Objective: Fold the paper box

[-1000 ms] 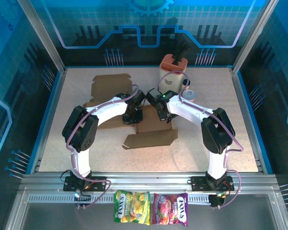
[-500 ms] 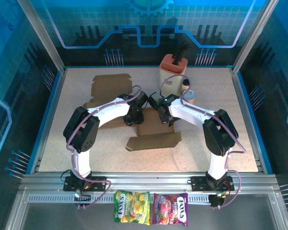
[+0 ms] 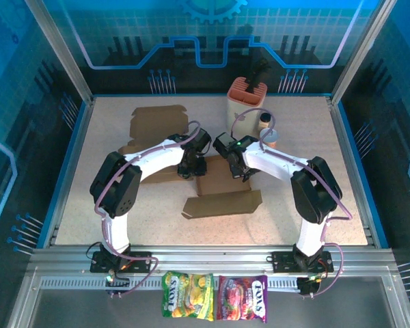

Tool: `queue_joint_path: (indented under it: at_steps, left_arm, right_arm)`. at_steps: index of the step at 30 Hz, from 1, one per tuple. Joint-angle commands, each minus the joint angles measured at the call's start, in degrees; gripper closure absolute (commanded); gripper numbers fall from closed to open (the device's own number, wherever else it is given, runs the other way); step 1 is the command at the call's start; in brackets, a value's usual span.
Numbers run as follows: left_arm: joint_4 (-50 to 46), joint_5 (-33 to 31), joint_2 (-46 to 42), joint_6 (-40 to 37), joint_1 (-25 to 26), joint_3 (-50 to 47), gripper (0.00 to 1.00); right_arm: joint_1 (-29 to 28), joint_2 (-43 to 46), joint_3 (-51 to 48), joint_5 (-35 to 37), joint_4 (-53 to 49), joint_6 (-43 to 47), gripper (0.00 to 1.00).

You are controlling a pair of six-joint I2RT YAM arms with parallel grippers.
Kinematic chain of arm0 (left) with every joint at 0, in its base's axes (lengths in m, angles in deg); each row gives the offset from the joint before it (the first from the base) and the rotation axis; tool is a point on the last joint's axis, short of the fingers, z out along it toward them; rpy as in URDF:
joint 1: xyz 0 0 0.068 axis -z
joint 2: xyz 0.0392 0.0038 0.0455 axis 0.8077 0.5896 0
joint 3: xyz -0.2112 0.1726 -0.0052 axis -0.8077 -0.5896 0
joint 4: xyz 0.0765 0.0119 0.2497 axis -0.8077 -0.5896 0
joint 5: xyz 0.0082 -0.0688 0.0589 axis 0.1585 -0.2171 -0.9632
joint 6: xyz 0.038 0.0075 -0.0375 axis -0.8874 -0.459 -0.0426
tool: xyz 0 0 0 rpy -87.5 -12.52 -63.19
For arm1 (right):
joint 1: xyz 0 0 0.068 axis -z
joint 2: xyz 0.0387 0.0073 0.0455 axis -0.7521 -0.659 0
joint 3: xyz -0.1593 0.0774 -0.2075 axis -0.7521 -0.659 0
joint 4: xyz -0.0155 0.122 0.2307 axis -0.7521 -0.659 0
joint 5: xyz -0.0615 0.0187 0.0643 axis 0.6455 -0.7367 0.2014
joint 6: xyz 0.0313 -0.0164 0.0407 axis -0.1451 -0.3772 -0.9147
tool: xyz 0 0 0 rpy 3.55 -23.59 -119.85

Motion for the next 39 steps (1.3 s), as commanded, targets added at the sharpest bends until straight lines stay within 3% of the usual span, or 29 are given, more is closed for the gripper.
queue_joint_path:
  at_steps: [1,9,15,19,23,24,26,32,39]
  left_arm:
    - [0.06,2.32,1.83,0.21,0.97,-0.33,0.73]
    - [-2.06,0.19,3.64,-0.38,2.09,0.01,0.82]
    - [-2.82,-3.45,3.69,-0.93,3.88,1.02,0.99]
    - [-5.03,-7.66,3.91,-0.52,5.68,2.41,1.0]
    - [-4.19,-7.57,2.92,0.59,5.83,2.36,1.0]
    - [-4.26,-7.38,2.56,0.63,5.87,2.87,0.88]
    - [-4.67,-6.79,1.82,0.54,5.71,4.45,0.74]
    - [-3.56,-0.42,-2.05,2.99,3.28,9.15,0.49]
    - [-1.33,1.24,-10.26,5.76,-3.62,8.95,0.49]
  right_arm:
    - [1.03,1.45,-1.68,-0.28,-0.98,-1.93,1.0]
    - [2.16,2.5,-3.1,-1.21,-0.38,-2.85,1.0]
    - [2.07,3.3,-3.65,-1.13,-0.37,-3.22,1.0]
    - [1.94,3.23,-3.91,-1.37,-0.62,-3.66,1.0]
    - [2.13,2.39,-4.42,-1.58,-0.59,-4.29,1.0]
    - [2.47,2.21,-4.67,-1.96,-0.55,-4.64,1.0]
    - [3.49,2.01,-5.13,-3.0,-0.42,-5.21,1.0]
    - [7.54,1.25,-6.05,-6.67,-1.08,-8.13,1.0]
    - [13.31,2.74,-9.62,-14.69,-1.96,-16.69,1.0]
